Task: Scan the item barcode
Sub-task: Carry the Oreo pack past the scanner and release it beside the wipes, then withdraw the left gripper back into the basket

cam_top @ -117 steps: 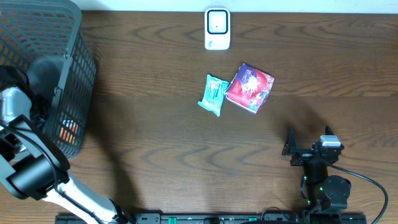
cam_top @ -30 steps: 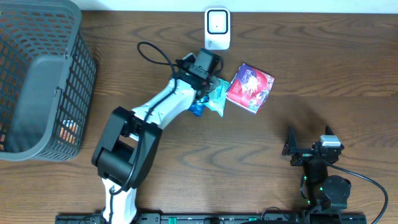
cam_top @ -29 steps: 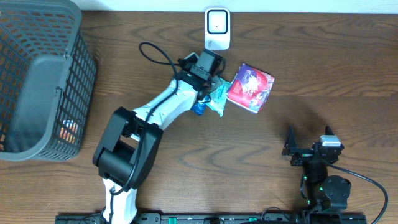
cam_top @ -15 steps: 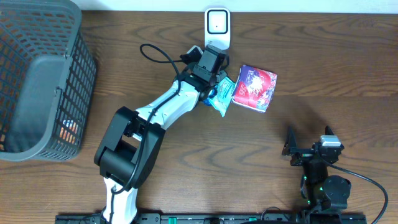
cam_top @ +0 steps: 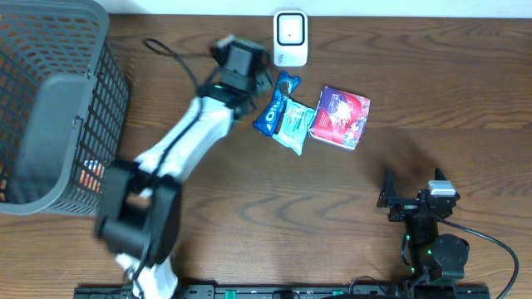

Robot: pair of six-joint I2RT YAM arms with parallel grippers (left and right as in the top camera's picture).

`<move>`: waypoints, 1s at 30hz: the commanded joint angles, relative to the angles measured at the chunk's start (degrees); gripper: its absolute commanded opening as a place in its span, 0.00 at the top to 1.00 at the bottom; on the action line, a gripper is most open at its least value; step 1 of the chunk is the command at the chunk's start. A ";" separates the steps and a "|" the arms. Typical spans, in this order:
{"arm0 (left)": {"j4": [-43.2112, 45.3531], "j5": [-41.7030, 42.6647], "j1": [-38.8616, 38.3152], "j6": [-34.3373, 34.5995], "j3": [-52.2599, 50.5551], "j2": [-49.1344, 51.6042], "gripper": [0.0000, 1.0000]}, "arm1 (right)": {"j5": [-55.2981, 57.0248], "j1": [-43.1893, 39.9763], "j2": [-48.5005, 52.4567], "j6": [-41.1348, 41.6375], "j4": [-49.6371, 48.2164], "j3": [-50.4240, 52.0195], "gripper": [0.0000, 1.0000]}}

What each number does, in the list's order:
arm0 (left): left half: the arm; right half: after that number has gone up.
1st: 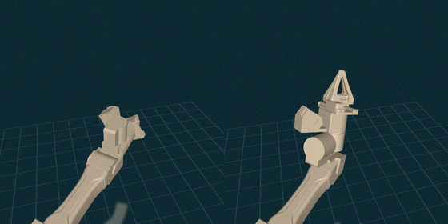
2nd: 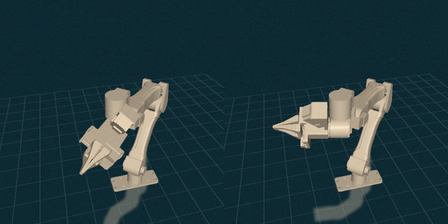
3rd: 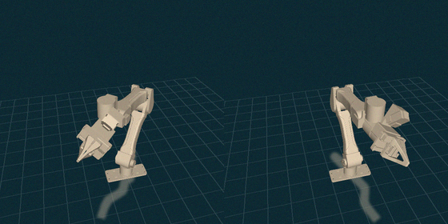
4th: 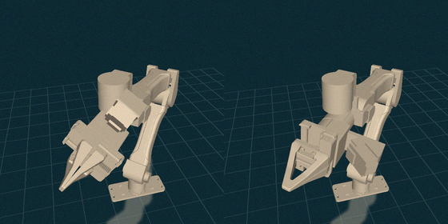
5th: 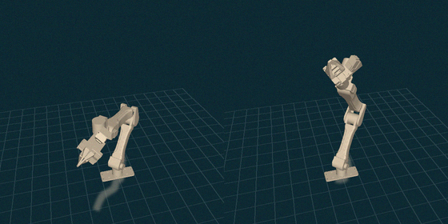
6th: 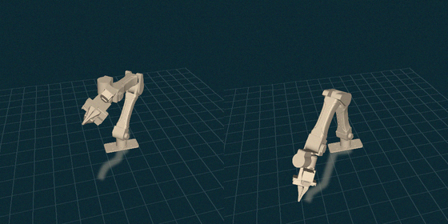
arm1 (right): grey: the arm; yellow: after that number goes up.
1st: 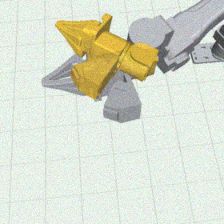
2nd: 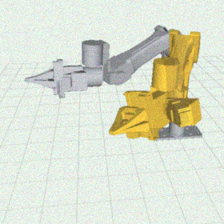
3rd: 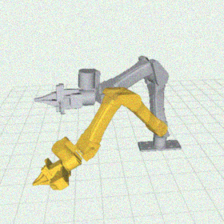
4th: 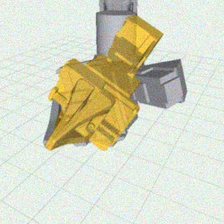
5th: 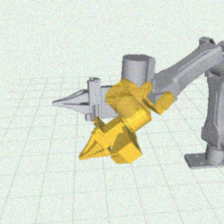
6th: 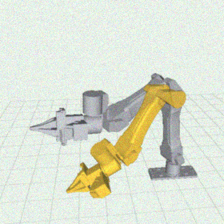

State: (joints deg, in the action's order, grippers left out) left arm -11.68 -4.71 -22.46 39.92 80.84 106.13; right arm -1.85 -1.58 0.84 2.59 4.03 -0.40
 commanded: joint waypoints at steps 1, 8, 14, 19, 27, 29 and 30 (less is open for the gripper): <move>-0.72 -1.16 2.49 -20.61 0.57 -11.02 0.34 | 0.02 -0.24 -0.20 0.76 0.22 0.09 0.01; -4.22 -8.35 18.43 -24.83 0.57 -25.92 0.34 | 0.02 -0.24 -0.20 0.76 0.24 0.09 0.01; -10.01 -4.52 43.93 -23.52 0.57 -29.05 0.34 | 0.02 -0.24 -0.20 0.76 0.24 0.09 0.01; -20.85 -4.50 58.99 -23.52 0.55 -25.33 0.34 | 0.02 -0.24 -0.20 0.76 0.22 0.09 0.01; -32.72 10.08 65.79 -25.94 0.50 -18.23 0.41 | 0.00 -0.24 -0.20 0.76 0.22 0.09 0.01; -34.91 11.28 65.53 -27.54 0.33 -15.96 0.57 | 0.00 -0.24 -0.20 0.76 0.22 0.09 0.01; -35.80 11.41 65.26 -28.37 0.04 -14.73 0.65 | 0.02 -0.24 -0.20 0.76 0.24 0.09 0.01</move>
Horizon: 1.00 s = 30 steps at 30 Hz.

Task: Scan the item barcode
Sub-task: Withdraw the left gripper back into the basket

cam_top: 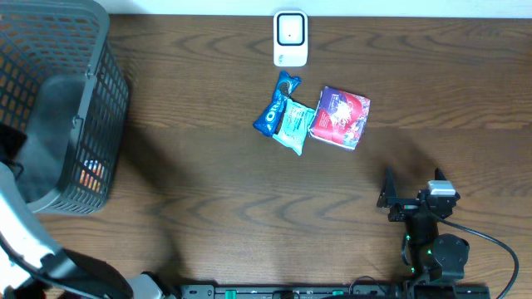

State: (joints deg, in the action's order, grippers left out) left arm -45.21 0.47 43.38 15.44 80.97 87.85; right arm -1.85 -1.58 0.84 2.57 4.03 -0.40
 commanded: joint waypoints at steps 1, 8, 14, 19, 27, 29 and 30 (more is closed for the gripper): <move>-2.95 6.23 -0.81 -4.81 -0.39 4.76 0.66 | 0.02 -0.24 -0.20 0.79 0.24 0.09 0.01; -5.16 6.21 -2.01 -7.96 -3.10 10.88 0.55 | 0.00 -0.24 -0.20 0.79 0.22 0.09 0.01; -5.01 6.21 -2.05 -9.81 -6.75 12.79 0.46 | 0.00 -0.24 -0.20 0.79 0.24 0.09 0.01; -3.74 8.50 -2.10 -12.98 -9.40 12.81 0.46 | 0.02 -0.26 -0.20 0.79 0.24 0.09 0.01; -0.46 12.63 -2.10 -17.46 -13.25 12.83 0.42 | 0.02 -0.24 -0.20 0.79 0.24 0.09 0.01; 0.13 12.63 -2.10 -18.03 -14.14 12.90 0.42 | 0.00 -0.24 -0.20 0.79 0.24 0.09 0.01; 0.61 12.63 -2.10 -18.01 -14.67 12.90 0.42 | 0.00 -0.24 -0.20 0.79 0.24 0.09 0.01</move>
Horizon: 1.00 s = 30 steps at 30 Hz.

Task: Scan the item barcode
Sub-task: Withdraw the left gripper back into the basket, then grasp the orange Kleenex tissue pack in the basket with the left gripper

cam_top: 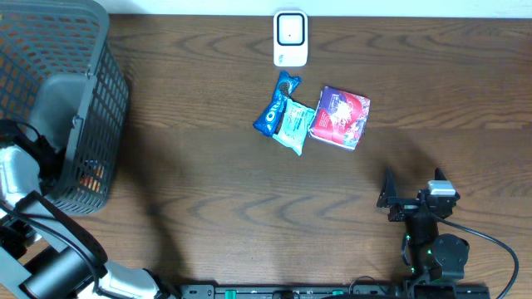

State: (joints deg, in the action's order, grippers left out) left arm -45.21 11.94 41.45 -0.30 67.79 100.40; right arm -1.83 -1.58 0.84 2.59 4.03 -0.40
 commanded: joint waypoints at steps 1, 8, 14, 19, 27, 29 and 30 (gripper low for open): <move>1.18 1.16 -0.17 -2.27 -1.99 0.35 0.42 | -0.02 -0.24 -0.20 0.76 0.24 0.09 0.01; 7.26 1.18 -0.17 -2.01 -6.08 0.35 0.46 | -0.02 -0.24 -0.20 0.76 0.24 0.09 0.01; 10.93 1.16 -0.15 -0.42 -7.72 0.22 0.92 | -0.02 -0.24 -0.20 0.76 0.24 0.09 0.01; 11.21 1.22 -0.13 5.73 -2.91 -0.94 0.93 | 0.00 -0.24 -0.20 0.76 0.24 0.09 0.01; 12.66 7.34 -0.13 17.18 12.26 -10.86 0.93 | 0.00 -0.24 -0.20 0.76 0.24 0.09 0.01; 13.27 7.93 -0.13 20.26 15.54 -14.38 0.93 | -0.02 -0.26 -0.20 0.76 0.24 0.09 0.01; 14.45 9.60 -0.13 21.75 17.09 -17.38 0.93 | 0.00 -0.24 -0.20 0.76 0.24 0.09 0.01</move>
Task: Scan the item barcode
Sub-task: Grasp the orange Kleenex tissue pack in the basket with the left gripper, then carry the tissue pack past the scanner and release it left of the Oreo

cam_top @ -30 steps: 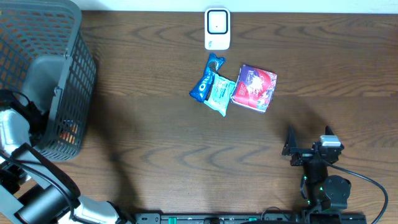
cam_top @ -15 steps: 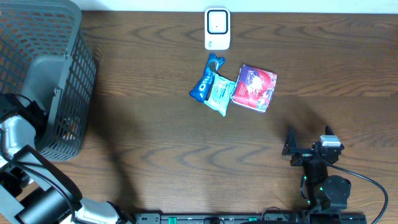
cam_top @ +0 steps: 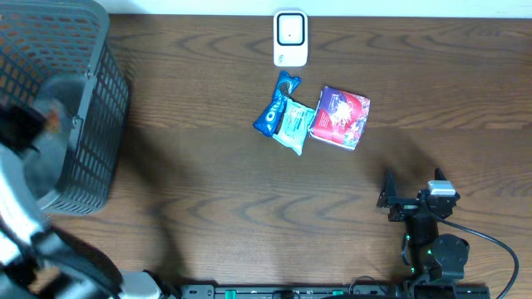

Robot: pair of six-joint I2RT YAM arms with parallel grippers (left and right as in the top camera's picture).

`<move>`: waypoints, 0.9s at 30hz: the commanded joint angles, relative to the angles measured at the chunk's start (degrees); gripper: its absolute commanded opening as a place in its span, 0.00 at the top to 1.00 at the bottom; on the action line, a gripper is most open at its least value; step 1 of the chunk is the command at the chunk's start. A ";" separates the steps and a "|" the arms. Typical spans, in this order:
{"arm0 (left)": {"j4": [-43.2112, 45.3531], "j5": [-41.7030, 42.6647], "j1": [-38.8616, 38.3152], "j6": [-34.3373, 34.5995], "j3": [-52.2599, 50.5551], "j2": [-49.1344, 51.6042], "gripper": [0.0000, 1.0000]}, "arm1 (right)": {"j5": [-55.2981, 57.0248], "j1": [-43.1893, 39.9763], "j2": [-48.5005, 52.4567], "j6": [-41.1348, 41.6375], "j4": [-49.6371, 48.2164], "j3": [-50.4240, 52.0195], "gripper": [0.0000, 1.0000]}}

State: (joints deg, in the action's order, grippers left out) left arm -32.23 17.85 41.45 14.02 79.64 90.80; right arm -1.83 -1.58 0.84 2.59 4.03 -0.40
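Observation:
The white scanner [cam_top: 290, 37] stands at the table's far edge. In front of it lie a blue cookie pack [cam_top: 273, 106], a teal packet [cam_top: 293, 126] and a red packet [cam_top: 341, 116], touching side by side. My left gripper [cam_top: 25, 129] is blurred at the far left, over the dark mesh basket [cam_top: 91, 50]. A small orange thing [cam_top: 54, 119] shows at its tip, and the blur hides how the fingers stand. My right gripper [cam_top: 412, 189] rests near the front right with its fingers apart and nothing between them.
The basket fills the left end of the table and its wall stands tall. A black cable [cam_top: 490, 241] runs from the right arm's base to the front edge. Bare wood lies between the basket and the packets.
The left arm has shifted over the basket, and its gripper is now higher in the frame with an orange thing at its tip. The orange patch low in the basket no longer shows. The right arm is unchanged.
My left gripper first reached beside the scanner, next to the blue pack. Then the arm was at the far left edge by the basket, then down inside it near an orange item. Now it is blurred above the basket's middle. The three packets and the right arm stayed put.

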 commanded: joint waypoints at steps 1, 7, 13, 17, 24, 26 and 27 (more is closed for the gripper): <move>2.01 4.50 -0.13 7.91 5.53 -8.87 0.93 | 0.00 -0.24 -0.20 0.76 0.24 0.09 0.01; 6.62 15.47 -2.89 21.46 5.77 -20.79 0.93 | -0.02 -0.24 -0.20 0.76 0.24 0.09 0.01; 5.27 20.24 -17.16 22.49 5.73 -22.60 0.93 | 0.00 -0.24 -0.20 0.76 0.24 0.09 0.01; 0.96 11.10 -29.83 12.94 5.66 -19.98 0.93 | -0.02 -0.26 -0.20 0.76 0.24 0.09 0.01; -8.68 -14.51 -46.77 12.33 5.66 -10.01 0.93 | 0.00 -0.24 -0.20 0.76 0.24 0.09 0.01; -8.87 -19.67 -50.10 12.02 5.66 -6.03 0.93 | -0.02 -0.24 -0.20 0.76 0.24 0.09 0.01; -8.33 -21.75 -51.65 11.87 5.66 -3.72 0.93 | -0.02 -0.24 -0.20 0.76 0.24 0.09 0.01</move>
State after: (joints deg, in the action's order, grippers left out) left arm -40.69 9.91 -6.11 27.94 85.41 81.80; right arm -1.83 -1.58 0.84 2.59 4.05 -0.38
